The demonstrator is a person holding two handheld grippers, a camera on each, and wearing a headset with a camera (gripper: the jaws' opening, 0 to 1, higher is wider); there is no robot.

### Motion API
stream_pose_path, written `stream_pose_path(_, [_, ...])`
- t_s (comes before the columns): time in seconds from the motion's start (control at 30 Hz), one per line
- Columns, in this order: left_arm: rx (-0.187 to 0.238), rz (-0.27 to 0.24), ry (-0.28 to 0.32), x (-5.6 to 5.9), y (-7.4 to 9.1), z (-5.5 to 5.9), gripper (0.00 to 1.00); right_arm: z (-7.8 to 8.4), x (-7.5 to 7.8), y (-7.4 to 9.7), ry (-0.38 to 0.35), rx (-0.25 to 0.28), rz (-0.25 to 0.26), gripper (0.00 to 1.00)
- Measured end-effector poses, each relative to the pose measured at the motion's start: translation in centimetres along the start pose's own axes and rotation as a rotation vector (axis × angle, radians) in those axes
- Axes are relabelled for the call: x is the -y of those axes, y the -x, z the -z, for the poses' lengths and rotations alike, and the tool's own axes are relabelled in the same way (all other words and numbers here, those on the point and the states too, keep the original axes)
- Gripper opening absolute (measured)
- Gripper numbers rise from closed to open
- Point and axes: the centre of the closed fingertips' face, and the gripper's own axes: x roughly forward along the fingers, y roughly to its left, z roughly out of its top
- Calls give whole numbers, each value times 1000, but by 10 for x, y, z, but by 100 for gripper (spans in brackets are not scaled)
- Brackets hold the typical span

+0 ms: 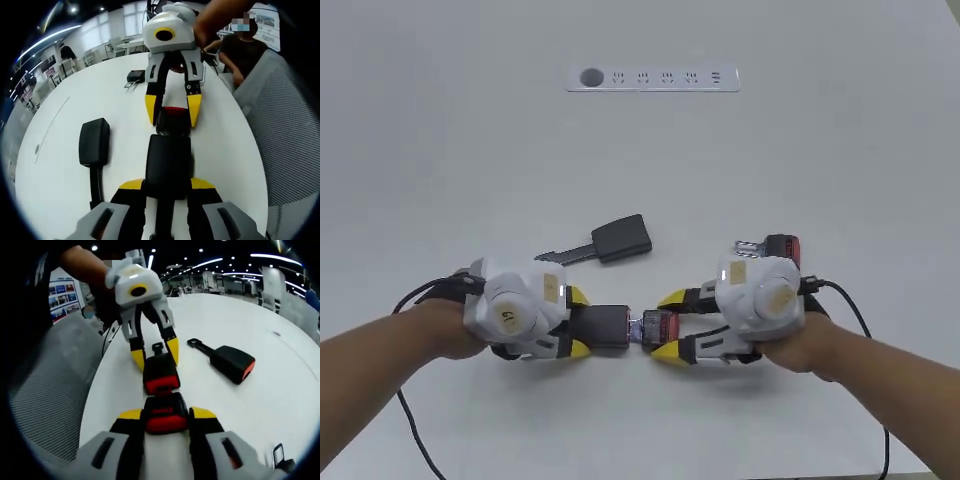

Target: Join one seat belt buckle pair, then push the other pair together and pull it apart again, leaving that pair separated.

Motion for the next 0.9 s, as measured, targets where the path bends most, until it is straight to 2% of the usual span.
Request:
stream_pose_path(0.23, [-14,5,-8,0,-1,0,33,-6,-1,-6,-1,-4,9,34])
stream_pose_path(0.83, [-22,6,0,2,-1,0,33,-2,-1,-4,-16,-23,30,35])
stream_pose_path(0.9, [-21,7,1,2,-1,0,33,-1,-2,-3,0,-22,30,35])
